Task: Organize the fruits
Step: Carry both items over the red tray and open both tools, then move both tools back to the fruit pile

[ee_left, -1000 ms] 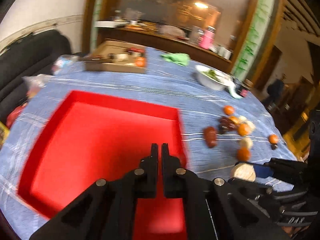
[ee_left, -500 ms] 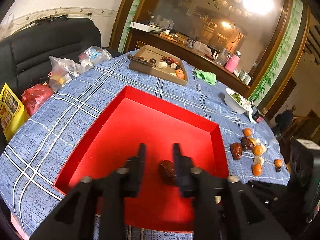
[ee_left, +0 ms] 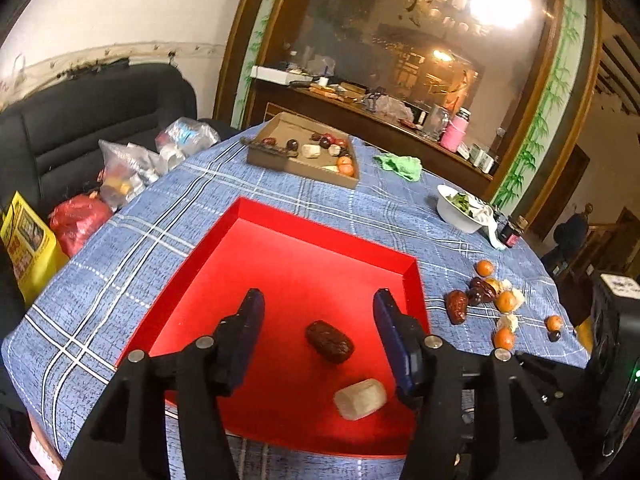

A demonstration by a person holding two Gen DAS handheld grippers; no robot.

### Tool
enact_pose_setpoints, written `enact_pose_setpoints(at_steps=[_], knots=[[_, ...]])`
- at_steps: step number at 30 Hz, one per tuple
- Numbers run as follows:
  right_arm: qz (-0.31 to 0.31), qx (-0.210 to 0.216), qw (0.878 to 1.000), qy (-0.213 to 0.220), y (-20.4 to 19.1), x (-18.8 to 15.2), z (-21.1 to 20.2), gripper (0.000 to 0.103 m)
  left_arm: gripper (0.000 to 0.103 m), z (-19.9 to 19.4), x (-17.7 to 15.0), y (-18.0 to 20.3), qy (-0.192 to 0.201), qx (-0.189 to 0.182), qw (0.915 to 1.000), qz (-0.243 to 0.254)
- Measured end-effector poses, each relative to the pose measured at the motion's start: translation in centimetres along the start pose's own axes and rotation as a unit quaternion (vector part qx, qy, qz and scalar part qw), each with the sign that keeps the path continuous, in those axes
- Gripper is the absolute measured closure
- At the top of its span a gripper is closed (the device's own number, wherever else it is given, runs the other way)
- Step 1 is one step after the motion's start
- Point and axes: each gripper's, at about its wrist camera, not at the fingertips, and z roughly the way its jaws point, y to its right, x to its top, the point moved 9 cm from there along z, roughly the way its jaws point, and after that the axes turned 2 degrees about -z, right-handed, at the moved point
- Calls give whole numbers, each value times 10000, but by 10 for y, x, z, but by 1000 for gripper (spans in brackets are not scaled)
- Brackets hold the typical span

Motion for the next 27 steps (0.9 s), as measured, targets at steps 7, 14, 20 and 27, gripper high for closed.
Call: enact_pose_setpoints(at_steps=[7, 14, 20, 27], knots=[[131, -815, 9963, 222, 42, -3, -26, 43, 37, -5, 1, 29, 134, 293, 9985, 443], [309, -1155, 9925, 245, 75, -16, -38, 41, 25, -7, -2, 64, 320, 785, 9910, 1035], [764, -1313, 9880, 265, 118, -33, -50, 38, 19, -6, -9, 101, 442, 1177, 9763, 1759], [1321, -1495, 9798, 163, 171, -57, -59, 38, 19, 11, -20, 130, 208, 1024, 9732, 2048]])
